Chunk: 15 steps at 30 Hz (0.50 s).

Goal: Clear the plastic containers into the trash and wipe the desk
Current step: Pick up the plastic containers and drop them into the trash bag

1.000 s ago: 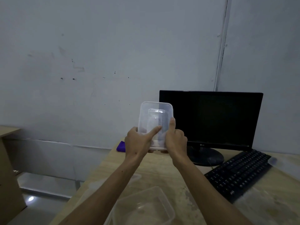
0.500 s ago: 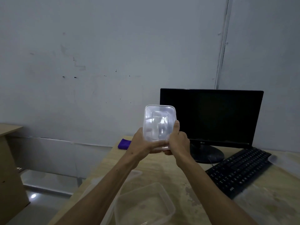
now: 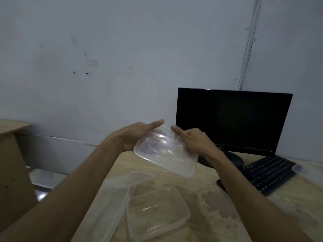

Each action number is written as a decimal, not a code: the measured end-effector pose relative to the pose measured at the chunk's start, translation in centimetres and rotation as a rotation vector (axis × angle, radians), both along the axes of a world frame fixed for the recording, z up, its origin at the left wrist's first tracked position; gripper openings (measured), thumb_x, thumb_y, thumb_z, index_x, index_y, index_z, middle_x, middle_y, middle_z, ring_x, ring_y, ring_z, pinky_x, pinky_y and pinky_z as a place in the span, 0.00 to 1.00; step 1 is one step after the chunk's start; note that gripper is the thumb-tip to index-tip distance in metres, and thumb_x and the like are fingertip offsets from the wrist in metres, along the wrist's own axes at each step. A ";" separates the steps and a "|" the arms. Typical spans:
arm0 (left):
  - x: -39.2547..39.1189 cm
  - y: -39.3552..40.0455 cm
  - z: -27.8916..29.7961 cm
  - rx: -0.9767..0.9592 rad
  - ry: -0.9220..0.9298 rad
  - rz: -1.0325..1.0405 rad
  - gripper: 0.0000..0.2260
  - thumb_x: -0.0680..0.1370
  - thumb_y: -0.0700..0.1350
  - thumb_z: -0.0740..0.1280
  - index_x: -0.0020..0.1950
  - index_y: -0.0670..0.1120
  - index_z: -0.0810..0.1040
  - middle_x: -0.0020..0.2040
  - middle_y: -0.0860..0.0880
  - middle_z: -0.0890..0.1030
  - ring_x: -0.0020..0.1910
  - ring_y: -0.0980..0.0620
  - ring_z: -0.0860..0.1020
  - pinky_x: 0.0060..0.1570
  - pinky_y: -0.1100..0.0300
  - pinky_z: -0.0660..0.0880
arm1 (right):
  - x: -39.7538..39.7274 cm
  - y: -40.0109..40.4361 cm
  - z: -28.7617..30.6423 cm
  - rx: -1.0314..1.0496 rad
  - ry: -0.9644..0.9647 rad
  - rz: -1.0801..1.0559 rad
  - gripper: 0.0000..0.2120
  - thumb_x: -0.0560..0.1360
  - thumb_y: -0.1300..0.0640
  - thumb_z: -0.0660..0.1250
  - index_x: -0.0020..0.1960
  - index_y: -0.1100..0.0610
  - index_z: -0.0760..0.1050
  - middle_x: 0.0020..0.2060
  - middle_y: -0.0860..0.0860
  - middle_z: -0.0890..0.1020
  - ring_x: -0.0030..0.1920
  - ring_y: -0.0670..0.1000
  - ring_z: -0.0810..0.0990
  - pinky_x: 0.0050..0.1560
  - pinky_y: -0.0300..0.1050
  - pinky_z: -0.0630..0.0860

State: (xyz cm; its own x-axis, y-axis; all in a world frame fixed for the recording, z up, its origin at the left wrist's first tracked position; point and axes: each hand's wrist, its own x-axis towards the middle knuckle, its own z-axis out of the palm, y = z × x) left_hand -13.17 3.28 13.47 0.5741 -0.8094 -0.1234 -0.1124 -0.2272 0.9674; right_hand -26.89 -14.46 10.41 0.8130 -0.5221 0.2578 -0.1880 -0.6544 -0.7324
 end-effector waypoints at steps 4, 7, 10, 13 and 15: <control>0.7 0.0 -1.1 -0.229 0.062 0.211 0.26 0.75 0.57 0.75 0.59 0.36 0.83 0.51 0.37 0.87 0.52 0.41 0.87 0.60 0.45 0.81 | 1.0 0.3 -0.8 0.244 -0.175 -0.138 0.40 0.75 0.24 0.55 0.44 0.61 0.82 0.38 0.52 0.85 0.37 0.49 0.84 0.46 0.48 0.81; 1.4 1.0 -2.2 -0.342 0.121 0.302 0.26 0.75 0.55 0.76 0.59 0.33 0.82 0.51 0.34 0.86 0.51 0.40 0.87 0.55 0.50 0.83 | 1.8 1.5 -1.4 0.341 -0.140 -0.137 0.44 0.73 0.21 0.52 0.48 0.61 0.82 0.44 0.56 0.85 0.45 0.56 0.84 0.53 0.55 0.81; 1.4 2.7 -2.7 -0.317 0.089 0.305 0.24 0.77 0.57 0.73 0.59 0.36 0.83 0.53 0.36 0.86 0.54 0.40 0.86 0.59 0.48 0.81 | 2.5 3.0 -1.3 0.286 -0.173 -0.155 0.43 0.76 0.24 0.52 0.43 0.65 0.79 0.43 0.58 0.84 0.43 0.57 0.82 0.51 0.55 0.78; 2.2 6.0 -2.0 -0.202 0.110 0.244 0.22 0.78 0.55 0.72 0.61 0.38 0.84 0.60 0.37 0.84 0.62 0.38 0.82 0.66 0.43 0.77 | 3.7 4.6 -1.6 0.243 -0.145 -0.124 0.45 0.76 0.23 0.52 0.37 0.65 0.81 0.34 0.58 0.85 0.39 0.57 0.83 0.52 0.55 0.80; 2.7 8.3 -1.5 -0.147 0.090 0.231 0.22 0.75 0.53 0.75 0.61 0.38 0.84 0.60 0.37 0.84 0.64 0.37 0.81 0.68 0.41 0.75 | 4.8 5.5 -1.7 0.236 -0.108 -0.064 0.46 0.74 0.22 0.52 0.34 0.64 0.82 0.29 0.57 0.84 0.37 0.56 0.84 0.53 0.55 0.81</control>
